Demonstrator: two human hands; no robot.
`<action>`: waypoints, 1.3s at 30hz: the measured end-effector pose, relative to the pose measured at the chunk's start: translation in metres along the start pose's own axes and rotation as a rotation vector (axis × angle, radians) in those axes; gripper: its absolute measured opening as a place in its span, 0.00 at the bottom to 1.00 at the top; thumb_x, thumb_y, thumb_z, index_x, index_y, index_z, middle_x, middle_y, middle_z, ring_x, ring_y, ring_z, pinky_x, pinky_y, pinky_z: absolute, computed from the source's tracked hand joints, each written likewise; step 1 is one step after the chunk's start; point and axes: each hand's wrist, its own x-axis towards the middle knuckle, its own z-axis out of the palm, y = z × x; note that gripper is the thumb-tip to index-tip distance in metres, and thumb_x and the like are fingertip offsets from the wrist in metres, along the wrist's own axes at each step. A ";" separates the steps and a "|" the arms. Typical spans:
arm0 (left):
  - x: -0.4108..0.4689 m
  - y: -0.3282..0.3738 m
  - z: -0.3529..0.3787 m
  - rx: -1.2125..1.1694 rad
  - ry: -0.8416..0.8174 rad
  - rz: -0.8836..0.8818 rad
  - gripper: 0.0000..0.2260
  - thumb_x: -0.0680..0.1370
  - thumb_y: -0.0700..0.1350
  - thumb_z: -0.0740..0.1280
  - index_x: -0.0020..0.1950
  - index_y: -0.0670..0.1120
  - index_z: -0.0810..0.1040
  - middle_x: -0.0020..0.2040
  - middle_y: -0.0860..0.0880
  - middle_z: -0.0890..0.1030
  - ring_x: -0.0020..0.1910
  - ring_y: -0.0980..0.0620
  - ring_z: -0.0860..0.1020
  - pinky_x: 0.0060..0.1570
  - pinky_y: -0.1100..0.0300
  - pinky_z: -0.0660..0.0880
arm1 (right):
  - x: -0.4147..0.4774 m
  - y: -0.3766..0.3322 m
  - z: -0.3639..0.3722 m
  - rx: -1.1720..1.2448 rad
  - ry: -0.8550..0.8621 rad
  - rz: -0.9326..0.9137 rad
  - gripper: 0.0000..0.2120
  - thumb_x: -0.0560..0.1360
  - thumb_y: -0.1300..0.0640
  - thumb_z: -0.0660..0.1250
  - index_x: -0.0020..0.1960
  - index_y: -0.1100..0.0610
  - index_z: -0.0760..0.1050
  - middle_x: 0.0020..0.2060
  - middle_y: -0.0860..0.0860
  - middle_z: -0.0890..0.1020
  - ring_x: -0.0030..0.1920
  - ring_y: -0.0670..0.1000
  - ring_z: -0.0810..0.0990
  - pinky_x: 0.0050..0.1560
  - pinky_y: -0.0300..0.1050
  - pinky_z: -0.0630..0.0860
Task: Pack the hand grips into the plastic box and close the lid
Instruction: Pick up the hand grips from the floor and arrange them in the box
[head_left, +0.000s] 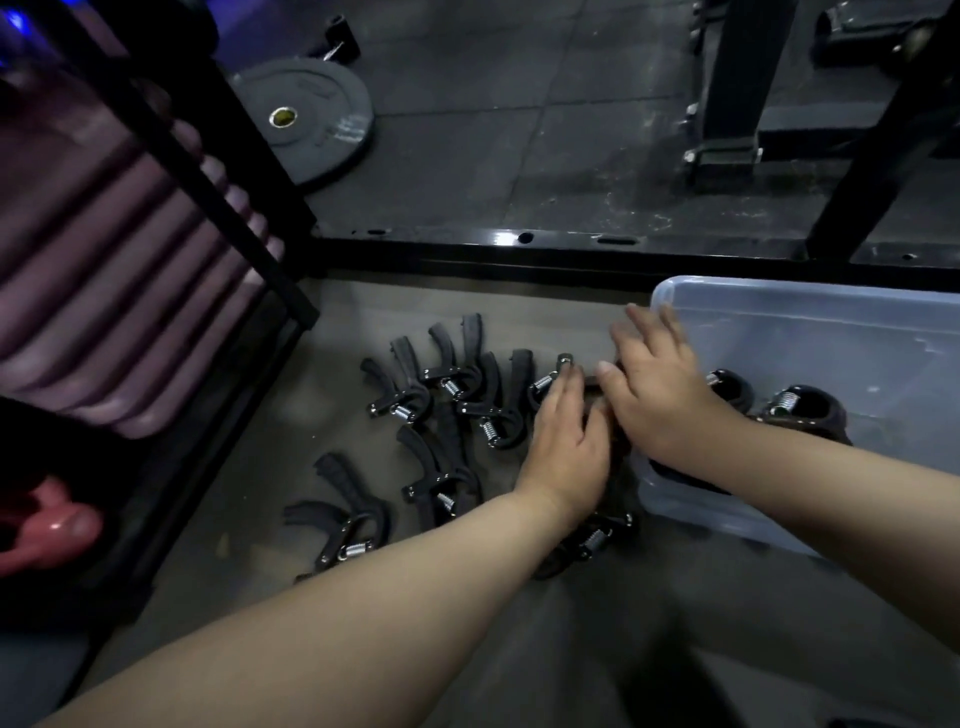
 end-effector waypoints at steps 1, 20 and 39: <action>-0.002 -0.010 -0.004 0.044 -0.008 0.005 0.23 0.84 0.47 0.54 0.80 0.45 0.56 0.80 0.50 0.55 0.78 0.56 0.50 0.74 0.66 0.44 | -0.001 -0.001 0.001 -0.030 -0.011 0.015 0.28 0.82 0.50 0.55 0.78 0.58 0.55 0.78 0.53 0.48 0.77 0.54 0.36 0.75 0.48 0.38; -0.033 -0.135 -0.097 0.672 0.026 -0.216 0.30 0.78 0.56 0.63 0.78 0.50 0.60 0.78 0.48 0.58 0.77 0.47 0.54 0.75 0.51 0.49 | 0.003 -0.010 0.007 -0.337 -0.037 -0.012 0.28 0.80 0.56 0.54 0.76 0.68 0.54 0.76 0.61 0.54 0.77 0.62 0.41 0.77 0.56 0.44; -0.010 -0.069 -0.033 1.296 -0.398 0.734 0.24 0.79 0.43 0.59 0.76 0.48 0.65 0.61 0.47 0.75 0.69 0.45 0.68 0.77 0.50 0.49 | 0.001 -0.009 0.003 -0.274 -0.030 -0.058 0.28 0.80 0.54 0.52 0.76 0.67 0.54 0.76 0.59 0.55 0.77 0.61 0.38 0.77 0.53 0.43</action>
